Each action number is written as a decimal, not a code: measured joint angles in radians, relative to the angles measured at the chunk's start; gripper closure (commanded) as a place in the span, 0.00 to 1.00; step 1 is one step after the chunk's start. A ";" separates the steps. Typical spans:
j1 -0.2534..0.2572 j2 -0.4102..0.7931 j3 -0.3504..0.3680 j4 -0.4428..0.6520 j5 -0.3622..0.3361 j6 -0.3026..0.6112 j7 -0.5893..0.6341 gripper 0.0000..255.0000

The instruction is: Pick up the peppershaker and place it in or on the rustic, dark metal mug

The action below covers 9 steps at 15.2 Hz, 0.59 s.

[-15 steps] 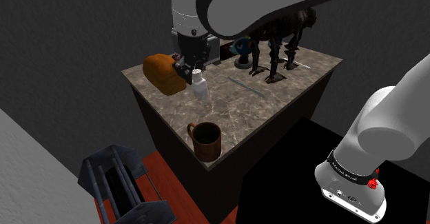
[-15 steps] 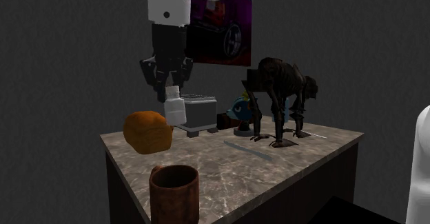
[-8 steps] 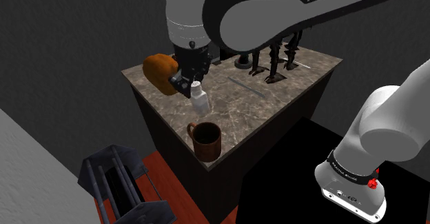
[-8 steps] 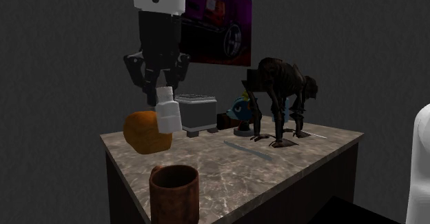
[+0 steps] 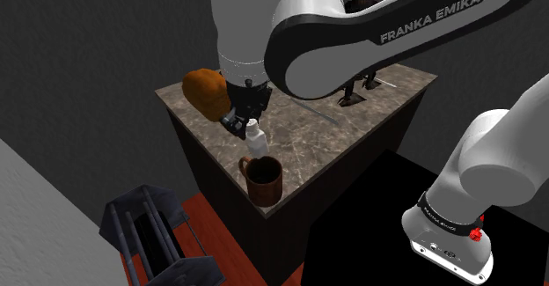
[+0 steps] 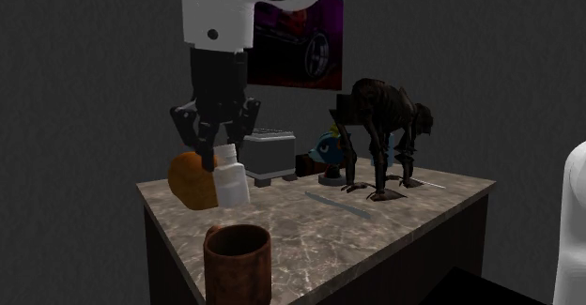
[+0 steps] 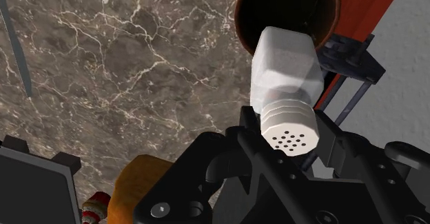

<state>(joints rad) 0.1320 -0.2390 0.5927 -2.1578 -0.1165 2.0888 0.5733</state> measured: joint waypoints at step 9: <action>-0.006 0.038 0.017 -0.080 -0.033 0.108 0.043 1.00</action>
<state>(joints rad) 0.1261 -0.2012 0.6099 -2.2375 -0.1492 2.1966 0.6159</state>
